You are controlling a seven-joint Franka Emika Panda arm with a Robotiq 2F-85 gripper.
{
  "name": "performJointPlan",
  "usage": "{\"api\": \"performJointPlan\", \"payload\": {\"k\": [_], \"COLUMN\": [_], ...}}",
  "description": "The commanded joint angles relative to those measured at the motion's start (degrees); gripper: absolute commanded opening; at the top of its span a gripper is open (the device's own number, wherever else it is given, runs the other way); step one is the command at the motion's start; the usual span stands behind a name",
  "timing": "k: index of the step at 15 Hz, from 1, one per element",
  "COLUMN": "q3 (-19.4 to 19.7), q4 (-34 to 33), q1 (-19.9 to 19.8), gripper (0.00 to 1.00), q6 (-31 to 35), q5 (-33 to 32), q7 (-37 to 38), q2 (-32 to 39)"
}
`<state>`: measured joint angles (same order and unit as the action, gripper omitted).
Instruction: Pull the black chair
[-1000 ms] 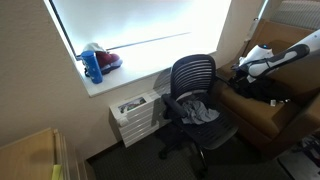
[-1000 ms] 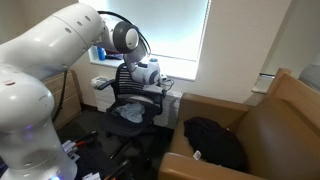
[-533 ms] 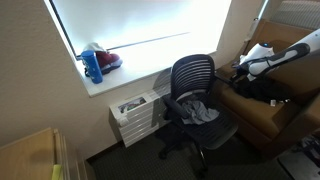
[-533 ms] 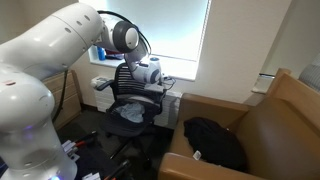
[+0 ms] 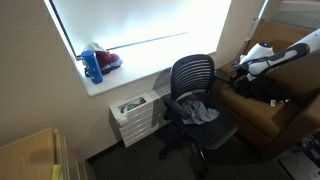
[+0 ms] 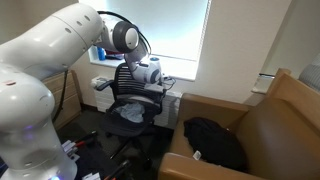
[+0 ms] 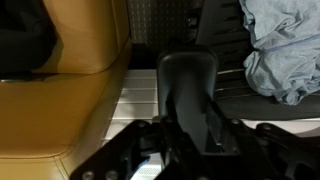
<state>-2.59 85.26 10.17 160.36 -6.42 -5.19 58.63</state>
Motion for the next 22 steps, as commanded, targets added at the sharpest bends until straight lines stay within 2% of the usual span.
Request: {"api": "performJointPlan", "payload": {"k": [1,4,6,10,11,19,20,22], "q3": [0.08,0.15,0.29,1.47,0.19,0.17,-2.10,-3.39], "q4": [-0.94,-1.14,-1.23,-2.21,-1.21,-1.22,-0.52,-1.79], "q1": [0.20,0.38,0.52,0.97,0.25,0.30,-1.09,-1.60], "gripper": [0.68,0.90,0.99,1.00,1.00,1.00,1.00,1.00], "q6": [0.01,0.01,-0.04,-1.53,-0.40,-0.40,-0.75,-7.99], "q5": [0.02,-0.09,-0.22,-0.34,-0.18,-0.08,0.69,2.43], "q7": [1.21,1.57,1.61,2.51,1.41,1.79,0.27,1.18], "q2": [0.48,0.53,0.43,1.25,0.58,0.76,0.20,0.69]}}
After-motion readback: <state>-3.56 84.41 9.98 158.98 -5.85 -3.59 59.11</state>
